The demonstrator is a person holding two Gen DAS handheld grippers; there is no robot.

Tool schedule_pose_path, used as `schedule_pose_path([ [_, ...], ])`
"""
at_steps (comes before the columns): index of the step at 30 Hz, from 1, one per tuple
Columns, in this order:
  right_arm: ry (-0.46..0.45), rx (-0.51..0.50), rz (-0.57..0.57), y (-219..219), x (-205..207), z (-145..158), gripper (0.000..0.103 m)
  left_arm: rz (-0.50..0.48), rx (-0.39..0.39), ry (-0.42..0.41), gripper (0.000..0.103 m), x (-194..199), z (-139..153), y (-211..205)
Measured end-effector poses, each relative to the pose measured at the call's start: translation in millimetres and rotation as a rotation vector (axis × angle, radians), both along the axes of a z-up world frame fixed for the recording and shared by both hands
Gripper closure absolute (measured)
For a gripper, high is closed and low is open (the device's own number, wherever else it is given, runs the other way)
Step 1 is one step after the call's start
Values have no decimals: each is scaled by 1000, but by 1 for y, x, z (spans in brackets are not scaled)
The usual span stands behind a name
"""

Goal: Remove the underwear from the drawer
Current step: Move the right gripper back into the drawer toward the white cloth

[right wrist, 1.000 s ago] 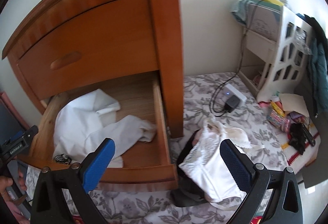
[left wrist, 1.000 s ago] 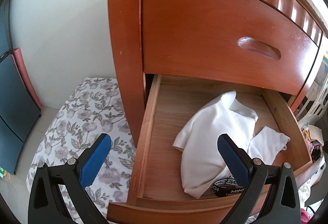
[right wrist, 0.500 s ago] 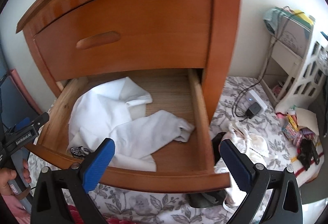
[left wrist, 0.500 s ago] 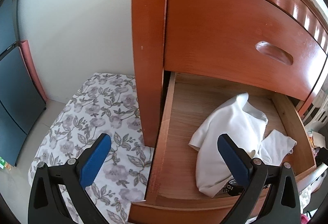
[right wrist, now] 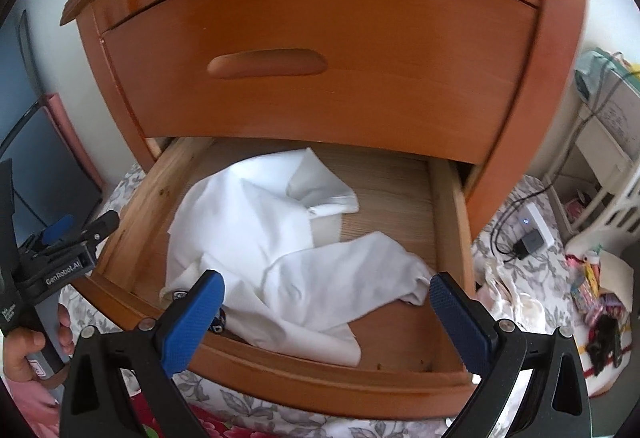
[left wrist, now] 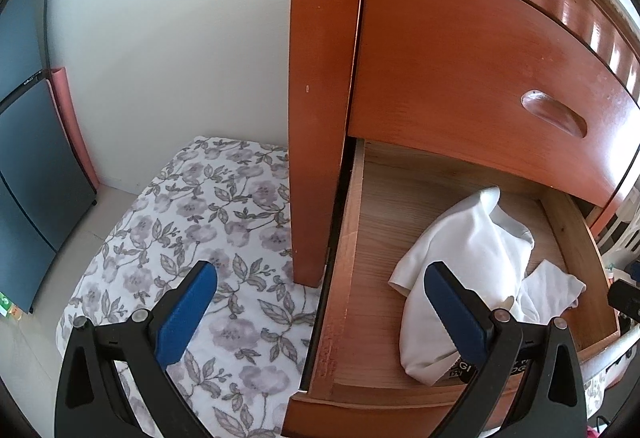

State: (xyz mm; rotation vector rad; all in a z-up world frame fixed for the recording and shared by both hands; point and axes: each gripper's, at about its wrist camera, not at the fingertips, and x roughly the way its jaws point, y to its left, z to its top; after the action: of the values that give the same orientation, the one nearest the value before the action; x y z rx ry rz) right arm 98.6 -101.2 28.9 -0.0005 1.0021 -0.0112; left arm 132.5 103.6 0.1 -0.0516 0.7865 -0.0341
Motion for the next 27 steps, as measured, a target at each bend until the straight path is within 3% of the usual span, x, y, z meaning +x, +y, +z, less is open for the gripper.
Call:
schedule_pose_path([
  [12,139,21,50,5,31,-19,0,30,1,6,0,3,-2,6],
  [16,178,-12,84,11,40,-26,0,35,-9,12,0,4,-3,7],
  [27,324,32,228,45,58,-58,0,53,-16,22,0,6,-5,10],
])
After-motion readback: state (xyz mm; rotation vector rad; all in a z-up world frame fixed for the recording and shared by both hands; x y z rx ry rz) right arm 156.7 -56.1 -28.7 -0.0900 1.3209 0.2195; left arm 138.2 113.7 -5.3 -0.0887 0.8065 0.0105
